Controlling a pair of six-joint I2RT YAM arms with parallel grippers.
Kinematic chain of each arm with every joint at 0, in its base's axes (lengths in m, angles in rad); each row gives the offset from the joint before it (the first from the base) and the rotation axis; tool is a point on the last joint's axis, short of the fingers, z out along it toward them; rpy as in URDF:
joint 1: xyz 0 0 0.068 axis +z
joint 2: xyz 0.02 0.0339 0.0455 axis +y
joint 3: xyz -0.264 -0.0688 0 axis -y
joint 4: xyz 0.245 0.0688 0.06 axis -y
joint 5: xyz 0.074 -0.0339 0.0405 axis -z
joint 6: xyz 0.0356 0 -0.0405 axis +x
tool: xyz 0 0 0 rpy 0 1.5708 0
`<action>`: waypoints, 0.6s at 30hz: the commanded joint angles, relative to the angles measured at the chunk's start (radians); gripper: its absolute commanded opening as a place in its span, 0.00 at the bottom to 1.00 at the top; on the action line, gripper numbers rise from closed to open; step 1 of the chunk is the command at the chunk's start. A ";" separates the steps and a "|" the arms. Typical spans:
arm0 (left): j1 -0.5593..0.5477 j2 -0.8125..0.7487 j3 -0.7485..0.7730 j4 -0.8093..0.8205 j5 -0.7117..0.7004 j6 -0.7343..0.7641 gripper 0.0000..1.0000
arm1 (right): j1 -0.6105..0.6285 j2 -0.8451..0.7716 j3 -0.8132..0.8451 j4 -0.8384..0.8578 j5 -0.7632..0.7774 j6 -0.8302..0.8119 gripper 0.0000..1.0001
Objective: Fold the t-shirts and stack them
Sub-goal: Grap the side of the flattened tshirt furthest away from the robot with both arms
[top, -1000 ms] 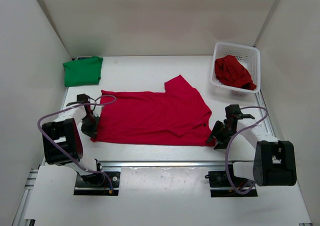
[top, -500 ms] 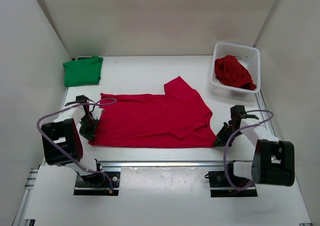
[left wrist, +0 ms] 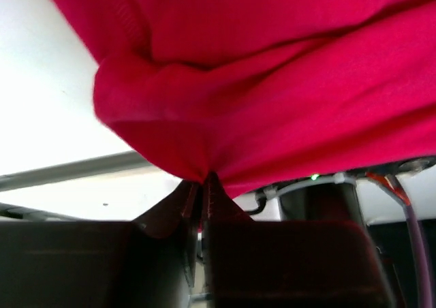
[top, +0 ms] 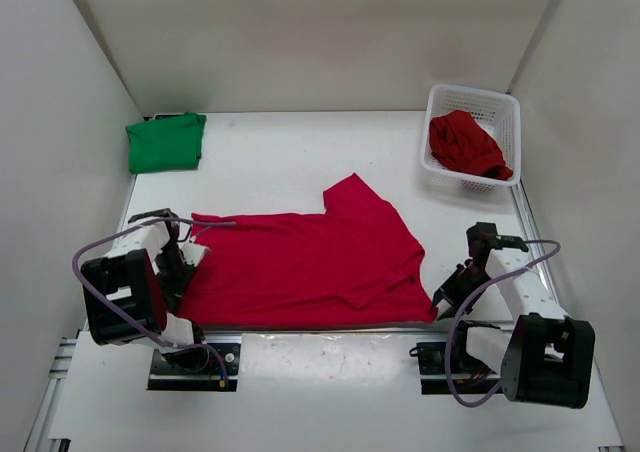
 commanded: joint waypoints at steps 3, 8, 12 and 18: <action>0.010 -0.024 0.016 -0.043 -0.084 0.038 0.53 | -0.009 0.014 0.134 -0.093 0.055 -0.016 0.75; 0.040 -0.022 0.173 -0.054 -0.084 0.079 0.99 | 0.226 0.160 0.499 -0.131 0.155 -0.052 0.71; 0.065 -0.009 0.319 0.046 -0.016 -0.011 0.98 | 0.344 0.494 0.917 -0.142 0.167 -0.215 0.65; -0.050 0.069 0.490 0.262 0.070 -0.152 0.95 | 0.415 1.002 1.557 -0.136 0.105 -0.309 0.66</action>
